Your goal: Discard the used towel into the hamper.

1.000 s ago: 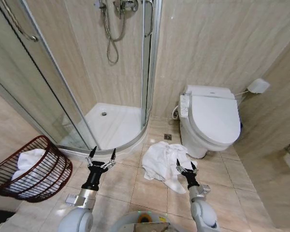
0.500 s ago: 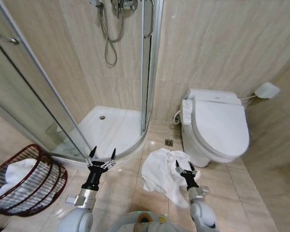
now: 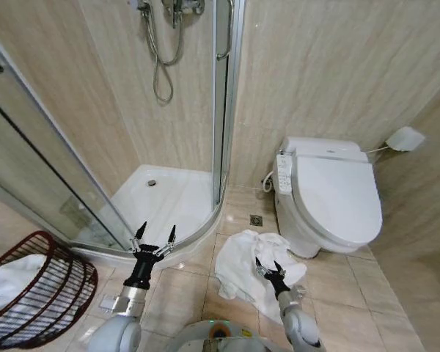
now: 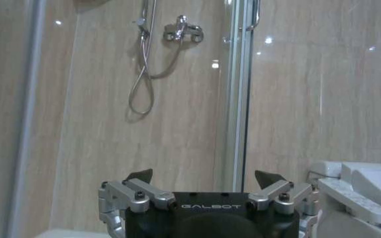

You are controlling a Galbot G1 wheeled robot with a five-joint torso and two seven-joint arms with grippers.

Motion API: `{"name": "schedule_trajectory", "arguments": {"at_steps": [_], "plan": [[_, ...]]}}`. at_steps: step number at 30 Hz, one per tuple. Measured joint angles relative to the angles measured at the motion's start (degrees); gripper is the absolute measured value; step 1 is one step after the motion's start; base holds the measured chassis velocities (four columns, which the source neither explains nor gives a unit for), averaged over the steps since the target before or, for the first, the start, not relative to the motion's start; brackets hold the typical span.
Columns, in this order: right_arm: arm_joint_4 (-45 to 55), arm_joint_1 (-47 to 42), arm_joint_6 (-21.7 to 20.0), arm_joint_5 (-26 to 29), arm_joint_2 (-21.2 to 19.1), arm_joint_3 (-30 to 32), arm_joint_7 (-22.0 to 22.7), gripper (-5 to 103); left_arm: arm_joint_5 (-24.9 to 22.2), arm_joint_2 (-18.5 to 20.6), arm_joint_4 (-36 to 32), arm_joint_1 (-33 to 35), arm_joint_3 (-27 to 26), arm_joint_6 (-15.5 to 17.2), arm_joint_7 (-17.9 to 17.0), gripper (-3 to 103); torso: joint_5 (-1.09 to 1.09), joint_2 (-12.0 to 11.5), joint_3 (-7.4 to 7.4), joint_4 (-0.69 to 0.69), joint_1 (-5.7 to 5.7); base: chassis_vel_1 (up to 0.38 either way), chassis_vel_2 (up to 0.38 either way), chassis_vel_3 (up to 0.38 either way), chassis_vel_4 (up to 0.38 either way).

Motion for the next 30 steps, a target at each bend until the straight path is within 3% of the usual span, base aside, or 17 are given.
{"name": "schedule_trajectory", "arguments": {"at_steps": [15, 30], "plan": [[-7.44, 5.71, -3.77, -0.68, -4.15, -3.66, -0.96, 100, 0.00, 0.00, 0.00, -0.01, 0.00, 0.00, 0.00, 100, -0.01, 0.04, 0.02, 0.00, 0.02, -0.007, -0.001, 0.004, -0.003], [-19.04, 14.35, -3.76, -2.77, -6.47, -5.11, -3.60, 100, 0.00, 0.00, 0.00, -0.01, 0.00, 0.00, 0.00, 100, -0.01, 0.05, 0.03, 0.00, 0.04, 0.000, 0.000, 0.000, 0.000]]}}
